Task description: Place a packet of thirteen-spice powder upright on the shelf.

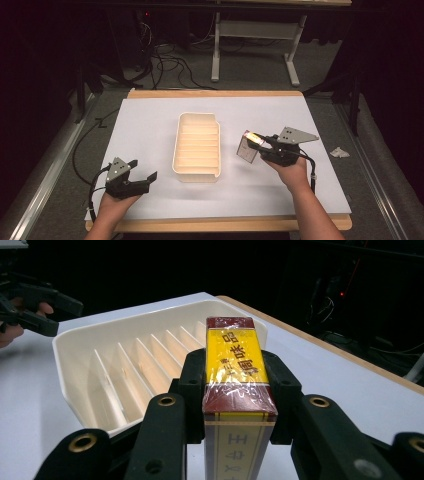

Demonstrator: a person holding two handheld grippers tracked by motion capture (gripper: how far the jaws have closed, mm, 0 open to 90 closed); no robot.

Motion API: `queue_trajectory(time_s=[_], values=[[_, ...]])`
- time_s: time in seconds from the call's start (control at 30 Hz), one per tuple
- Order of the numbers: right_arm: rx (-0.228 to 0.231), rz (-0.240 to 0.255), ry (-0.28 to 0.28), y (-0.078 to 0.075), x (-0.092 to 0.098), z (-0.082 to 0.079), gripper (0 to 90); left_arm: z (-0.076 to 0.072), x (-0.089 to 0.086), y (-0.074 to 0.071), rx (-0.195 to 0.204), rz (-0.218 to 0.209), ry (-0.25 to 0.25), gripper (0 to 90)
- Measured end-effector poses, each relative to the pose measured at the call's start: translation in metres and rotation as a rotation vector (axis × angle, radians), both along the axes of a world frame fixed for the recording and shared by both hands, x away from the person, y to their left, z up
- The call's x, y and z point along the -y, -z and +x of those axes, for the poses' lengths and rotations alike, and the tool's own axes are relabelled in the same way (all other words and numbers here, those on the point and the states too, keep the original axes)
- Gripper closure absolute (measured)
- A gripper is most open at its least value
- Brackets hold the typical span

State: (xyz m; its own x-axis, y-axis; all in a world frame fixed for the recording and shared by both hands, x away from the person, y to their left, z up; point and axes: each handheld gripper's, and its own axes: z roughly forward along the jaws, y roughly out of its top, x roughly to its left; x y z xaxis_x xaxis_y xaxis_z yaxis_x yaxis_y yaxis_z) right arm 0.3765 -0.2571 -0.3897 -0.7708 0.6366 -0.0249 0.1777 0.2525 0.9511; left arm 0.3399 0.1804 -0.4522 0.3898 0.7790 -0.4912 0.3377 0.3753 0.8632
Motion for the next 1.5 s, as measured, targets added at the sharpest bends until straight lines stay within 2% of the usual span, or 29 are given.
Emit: queue_trajectory(time_s=[0.2,0.43,0.83,1.3,1.4,1.5], values=[[0.002,0.017,-0.041,-0.005,-0.003,-0.002,68.7,-0.001,0.001,-0.001,0.003,-0.008,-0.001,13.9],[0.015,0.013,-0.091,-0.01,-0.008,-0.001,68.7,-0.001,0.0,-0.001,0.003,-0.009,-0.006,13.6],[0.022,0.01,-0.114,-0.013,-0.015,0.004,68.7,-0.001,0.0,-0.001,0.003,-0.011,0.007,13.6],[0.009,-0.015,-0.139,-0.019,-0.024,0.011,68.7,-0.003,-0.002,-0.003,0.012,-0.015,0.009,13.7],[0.011,0.002,-0.147,-0.02,-0.024,0.012,68.7,-0.003,-0.002,-0.003,0.01,-0.017,0.011,13.6],[0.009,-0.004,-0.151,-0.022,-0.026,0.013,68.7,-0.003,-0.001,-0.004,0.01,-0.021,0.012,13.6]])
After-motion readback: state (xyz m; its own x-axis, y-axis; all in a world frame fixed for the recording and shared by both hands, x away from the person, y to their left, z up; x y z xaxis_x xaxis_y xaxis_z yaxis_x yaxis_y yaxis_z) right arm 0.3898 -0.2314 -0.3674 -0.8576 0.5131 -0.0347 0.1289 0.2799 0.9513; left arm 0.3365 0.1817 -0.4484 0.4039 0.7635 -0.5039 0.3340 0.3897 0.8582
